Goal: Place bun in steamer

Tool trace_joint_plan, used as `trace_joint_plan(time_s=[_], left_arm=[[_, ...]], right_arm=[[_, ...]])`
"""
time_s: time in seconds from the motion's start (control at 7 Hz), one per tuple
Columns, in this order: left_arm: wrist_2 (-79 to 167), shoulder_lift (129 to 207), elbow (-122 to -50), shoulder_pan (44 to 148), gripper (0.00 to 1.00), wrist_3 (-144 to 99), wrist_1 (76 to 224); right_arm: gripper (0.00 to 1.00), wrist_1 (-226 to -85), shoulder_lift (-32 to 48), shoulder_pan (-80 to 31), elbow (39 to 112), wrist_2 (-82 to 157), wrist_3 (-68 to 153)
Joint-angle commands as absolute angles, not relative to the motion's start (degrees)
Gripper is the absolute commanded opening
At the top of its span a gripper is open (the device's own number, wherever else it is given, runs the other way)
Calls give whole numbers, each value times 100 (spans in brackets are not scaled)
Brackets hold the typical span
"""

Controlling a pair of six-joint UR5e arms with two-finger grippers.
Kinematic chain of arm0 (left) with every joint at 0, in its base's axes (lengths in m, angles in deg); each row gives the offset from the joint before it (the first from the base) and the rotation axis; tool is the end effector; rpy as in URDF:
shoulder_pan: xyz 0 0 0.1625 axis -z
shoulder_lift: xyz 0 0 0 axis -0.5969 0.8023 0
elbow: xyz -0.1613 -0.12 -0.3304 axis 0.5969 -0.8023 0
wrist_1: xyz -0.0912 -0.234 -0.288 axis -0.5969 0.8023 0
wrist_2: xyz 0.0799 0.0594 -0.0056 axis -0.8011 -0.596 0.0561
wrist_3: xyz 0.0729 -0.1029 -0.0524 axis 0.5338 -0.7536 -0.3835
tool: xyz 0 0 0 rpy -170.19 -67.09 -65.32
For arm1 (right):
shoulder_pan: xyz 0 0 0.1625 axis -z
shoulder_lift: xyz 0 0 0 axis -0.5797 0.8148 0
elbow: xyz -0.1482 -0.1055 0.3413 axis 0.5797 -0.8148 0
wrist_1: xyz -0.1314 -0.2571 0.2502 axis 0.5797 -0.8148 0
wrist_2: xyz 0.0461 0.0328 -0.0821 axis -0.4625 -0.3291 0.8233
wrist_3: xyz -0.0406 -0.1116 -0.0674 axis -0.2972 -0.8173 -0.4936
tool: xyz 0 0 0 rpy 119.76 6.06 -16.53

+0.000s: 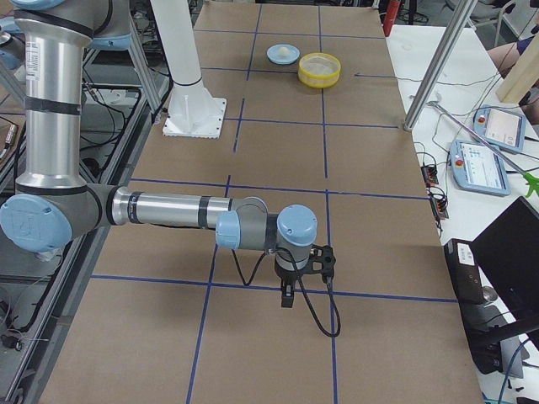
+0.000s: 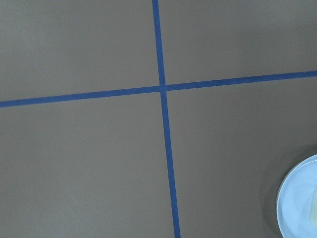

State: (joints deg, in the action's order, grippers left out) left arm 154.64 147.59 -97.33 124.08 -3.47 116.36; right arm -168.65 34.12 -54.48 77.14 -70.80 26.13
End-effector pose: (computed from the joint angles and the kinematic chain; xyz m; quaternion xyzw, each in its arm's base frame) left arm -0.0216 -0.4525 0.5718 0.0415 0.3579 0.0685 0.9303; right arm 0.0427 -0.4150 0.6598 -0.0100 -0.3519 0.0054 0.9360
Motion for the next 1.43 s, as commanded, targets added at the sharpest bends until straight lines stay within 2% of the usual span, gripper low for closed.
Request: trace_joint_plan(time_s=[0.0,0.14,0.43,0.71,0.86,1.14,1.29], left_arm=[[15819,14762,-10257,11870,100,-1026,11910],[15768,14754,-10304,11265,100,-2033,12843],[15602,14613,-9919,10332,100,-3484,14192],[15129,14176,-9839,9786,99,-4638,15430],[14856,14121,-9787,9434,92,-5028,15784],[14583,13989,-9795,9168,99,-5442,16084],[14050,13771,-9760,8688,99,-6124,16835]], right_arm=[[100,-16865,3413,-5448,7714,-7080,2613],[100,-16865,3413,-5448,7714,-7080,2613],[100,-16865,3413,-5448,7714,-7080,2613],[100,-16865,3413,-5448,7714,-7080,2613],[100,-16865,3413,-5448,7714,-7080,2613],[100,-16865,3413,-5448,7714,-7080,2613],[100,-16865,3413,-5448,7714,-7080,2613]])
